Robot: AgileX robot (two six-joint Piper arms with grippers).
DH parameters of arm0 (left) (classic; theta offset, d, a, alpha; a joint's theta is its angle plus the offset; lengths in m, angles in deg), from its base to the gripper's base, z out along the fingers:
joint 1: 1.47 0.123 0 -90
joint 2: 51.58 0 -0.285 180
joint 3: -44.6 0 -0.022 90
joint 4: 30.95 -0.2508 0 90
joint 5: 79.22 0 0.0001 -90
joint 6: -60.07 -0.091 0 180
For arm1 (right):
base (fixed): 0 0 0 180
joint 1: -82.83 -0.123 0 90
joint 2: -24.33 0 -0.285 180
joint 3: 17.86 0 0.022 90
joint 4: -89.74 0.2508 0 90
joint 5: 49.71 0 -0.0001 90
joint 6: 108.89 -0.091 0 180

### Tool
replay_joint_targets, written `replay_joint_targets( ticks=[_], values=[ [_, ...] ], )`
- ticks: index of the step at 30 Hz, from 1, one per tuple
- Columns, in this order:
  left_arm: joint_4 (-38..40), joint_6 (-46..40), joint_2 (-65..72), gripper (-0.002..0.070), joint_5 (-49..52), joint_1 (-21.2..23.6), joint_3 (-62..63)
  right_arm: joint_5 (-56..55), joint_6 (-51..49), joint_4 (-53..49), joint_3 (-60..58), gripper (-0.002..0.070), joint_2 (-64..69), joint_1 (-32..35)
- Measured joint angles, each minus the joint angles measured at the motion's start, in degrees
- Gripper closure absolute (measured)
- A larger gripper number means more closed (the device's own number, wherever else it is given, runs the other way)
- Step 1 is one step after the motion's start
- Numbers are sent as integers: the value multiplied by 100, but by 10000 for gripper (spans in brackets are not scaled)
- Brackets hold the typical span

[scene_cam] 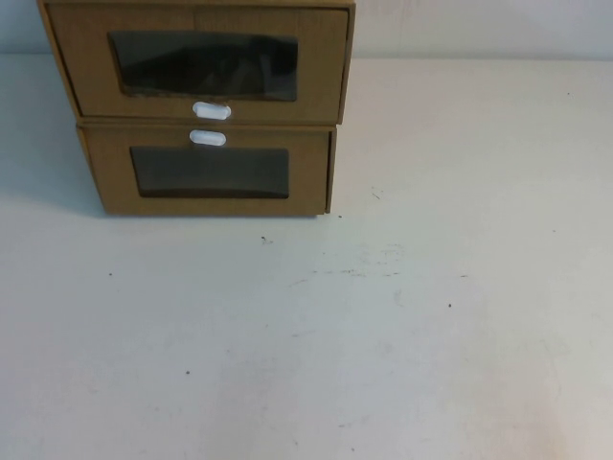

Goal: Close the shoe box

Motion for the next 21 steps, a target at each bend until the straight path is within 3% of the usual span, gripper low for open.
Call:
replay_joint_targets(
  ticks=[16, 19, 21],
  values=[
    [-110, -15, 0, 680, -62, 0, 0, 0, 0, 0, 0, 687, -9, 0],
    [-837, 320, -23, 680, -94, 0, 0, 0, 0, 0, 0, 687, -9, 0],
    [-1810, 1217, -78, 680, -71, 0, 0, 0, 0, 0, 0, 687, -9, 0]
  ],
)
